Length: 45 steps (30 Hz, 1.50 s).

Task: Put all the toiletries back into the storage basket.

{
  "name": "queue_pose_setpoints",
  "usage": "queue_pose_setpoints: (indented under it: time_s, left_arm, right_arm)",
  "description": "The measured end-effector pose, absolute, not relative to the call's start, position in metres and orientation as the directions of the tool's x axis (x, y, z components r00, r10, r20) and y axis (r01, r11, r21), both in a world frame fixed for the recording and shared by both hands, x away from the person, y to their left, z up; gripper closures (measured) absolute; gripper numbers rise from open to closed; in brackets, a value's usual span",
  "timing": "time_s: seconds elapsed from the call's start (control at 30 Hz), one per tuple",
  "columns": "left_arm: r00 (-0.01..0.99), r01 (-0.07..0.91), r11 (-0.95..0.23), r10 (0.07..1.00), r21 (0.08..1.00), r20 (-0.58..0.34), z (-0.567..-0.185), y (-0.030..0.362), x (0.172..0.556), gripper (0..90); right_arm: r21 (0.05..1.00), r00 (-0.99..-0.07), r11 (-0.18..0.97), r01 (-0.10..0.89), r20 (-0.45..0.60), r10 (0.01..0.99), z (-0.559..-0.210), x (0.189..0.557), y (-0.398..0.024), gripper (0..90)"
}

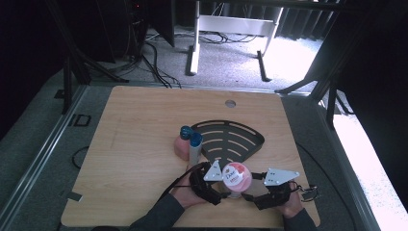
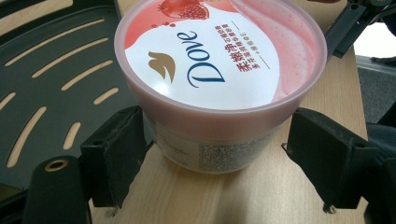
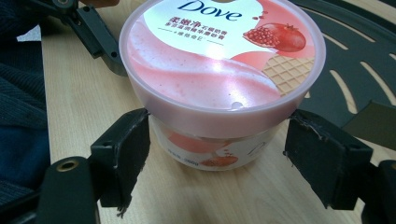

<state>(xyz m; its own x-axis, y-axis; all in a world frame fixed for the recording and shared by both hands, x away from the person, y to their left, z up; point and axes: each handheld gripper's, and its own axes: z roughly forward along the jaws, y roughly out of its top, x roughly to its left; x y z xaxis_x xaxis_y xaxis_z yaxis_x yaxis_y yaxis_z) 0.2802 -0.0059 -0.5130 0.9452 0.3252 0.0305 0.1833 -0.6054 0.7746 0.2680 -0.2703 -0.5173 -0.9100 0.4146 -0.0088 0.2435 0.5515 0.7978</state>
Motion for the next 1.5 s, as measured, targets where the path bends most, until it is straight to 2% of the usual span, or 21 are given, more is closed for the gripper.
queue_pose_setpoints:
  time_s: [0.43, 1.1, 1.5]
  left_arm:
    - [0.944, 0.194, -0.602, 0.329, 0.774, 0.019, -0.504, -0.014, 0.293, 19.8]
    - [0.933, 0.173, -0.59, 0.355, 0.789, 0.06, -0.489, -0.024, 0.306, 19.8]
    - [0.928, 0.197, -0.567, 0.37, 0.8, 0.034, -0.486, -0.027, 0.317, 19.8]
  right_arm:
    - [0.799, -0.909, 0.554, 0.235, -0.021, 0.416, -0.506, 0.279, -0.278, 21.8]
    - [0.807, -0.906, 0.542, 0.234, -0.021, 0.422, -0.493, 0.299, -0.287, 20.3]
    - [0.809, -0.901, 0.543, 0.227, -0.037, 0.432, -0.486, 0.308, -0.289, 20.3]
